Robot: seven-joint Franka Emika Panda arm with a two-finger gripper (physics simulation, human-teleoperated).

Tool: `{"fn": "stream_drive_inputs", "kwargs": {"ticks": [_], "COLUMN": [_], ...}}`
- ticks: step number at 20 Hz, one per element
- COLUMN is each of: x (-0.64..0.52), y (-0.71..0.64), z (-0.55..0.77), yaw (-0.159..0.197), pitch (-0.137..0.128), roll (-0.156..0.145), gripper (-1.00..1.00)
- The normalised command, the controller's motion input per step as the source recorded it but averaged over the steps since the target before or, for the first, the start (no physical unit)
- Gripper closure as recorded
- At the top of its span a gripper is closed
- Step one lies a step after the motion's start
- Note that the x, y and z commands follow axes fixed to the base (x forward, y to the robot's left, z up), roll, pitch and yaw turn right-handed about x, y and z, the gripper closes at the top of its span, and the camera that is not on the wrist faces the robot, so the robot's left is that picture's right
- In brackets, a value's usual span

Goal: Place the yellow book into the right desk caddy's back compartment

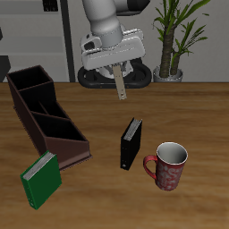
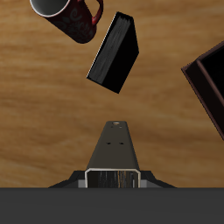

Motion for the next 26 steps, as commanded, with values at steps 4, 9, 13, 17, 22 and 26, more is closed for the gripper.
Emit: {"fn": "stream_drive_inputs", "kwargs": {"ticks": [4,9,13,17,22,26], "x": [0.02,0.13,0.26,0.15,-0.01,0.01], "y": [-0.73,-0.70,-0.42,-0.22,-0.27,-0.28], "z": [0.50,0.31,0.11,-0.02,0.07,0.00], "yaw": [0.013,0.016,0.061,0.073,0.113,0.096], "pitch": [-0.011,-0.070,0.030,0.038,-0.021,0.004], "roll": [-0.023,-0.124,0.006,-0.019,-0.054,-0.061], "gripper": [1.00,1.00,1.00,1.00,1.00,1.00]}}
